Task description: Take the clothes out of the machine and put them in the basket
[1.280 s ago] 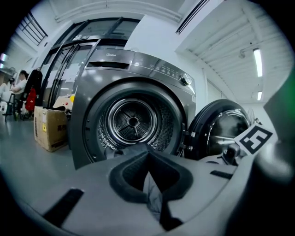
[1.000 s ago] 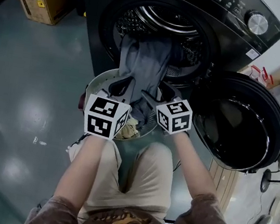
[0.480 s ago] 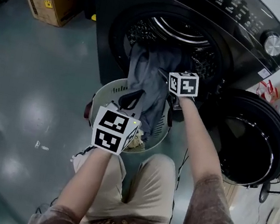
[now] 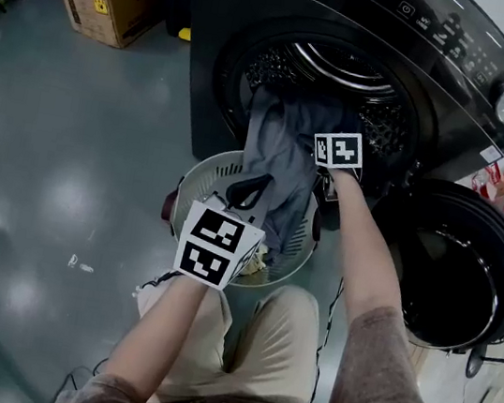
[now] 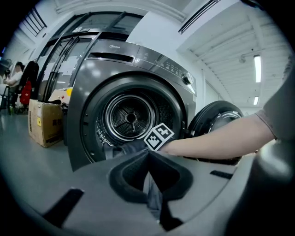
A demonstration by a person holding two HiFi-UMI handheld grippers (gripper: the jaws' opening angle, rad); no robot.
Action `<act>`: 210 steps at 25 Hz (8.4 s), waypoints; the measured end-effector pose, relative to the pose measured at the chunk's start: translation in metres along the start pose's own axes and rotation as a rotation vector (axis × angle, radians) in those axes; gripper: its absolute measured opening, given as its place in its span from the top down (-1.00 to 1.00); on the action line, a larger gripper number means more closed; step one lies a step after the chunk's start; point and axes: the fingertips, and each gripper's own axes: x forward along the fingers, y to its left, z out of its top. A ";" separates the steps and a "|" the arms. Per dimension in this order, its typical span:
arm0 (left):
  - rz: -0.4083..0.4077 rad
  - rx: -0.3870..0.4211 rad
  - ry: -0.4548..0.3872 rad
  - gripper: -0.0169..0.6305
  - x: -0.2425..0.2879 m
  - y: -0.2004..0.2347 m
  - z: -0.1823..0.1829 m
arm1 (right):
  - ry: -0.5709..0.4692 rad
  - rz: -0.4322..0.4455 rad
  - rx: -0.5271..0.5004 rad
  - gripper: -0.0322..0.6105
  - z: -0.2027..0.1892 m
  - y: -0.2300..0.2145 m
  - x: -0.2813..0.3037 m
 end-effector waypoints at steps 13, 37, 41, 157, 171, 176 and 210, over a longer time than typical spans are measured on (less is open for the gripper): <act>0.000 -0.013 0.001 0.94 -0.004 0.003 0.000 | -0.046 0.062 -0.022 0.68 0.007 0.028 -0.017; 0.047 -0.022 -0.017 0.94 -0.015 -0.001 0.002 | -0.275 0.301 -0.198 0.71 -0.024 0.146 -0.179; 0.045 -0.022 -0.021 0.94 -0.011 -0.006 0.004 | -0.256 0.336 -0.223 0.72 -0.047 0.165 -0.195; 0.077 -0.028 -0.044 0.94 -0.015 -0.008 0.011 | -0.250 0.366 -0.103 0.26 -0.062 0.166 -0.228; 0.053 -0.029 -0.044 0.94 -0.013 -0.017 0.011 | -0.202 0.141 -0.057 -0.51 -0.002 0.076 -0.117; 0.046 -0.033 -0.041 0.94 -0.011 -0.014 0.009 | -0.173 0.125 0.060 -0.73 0.014 0.064 -0.070; 0.057 -0.056 -0.019 0.94 -0.013 0.009 0.006 | -0.124 0.093 -0.078 0.73 0.011 0.088 -0.063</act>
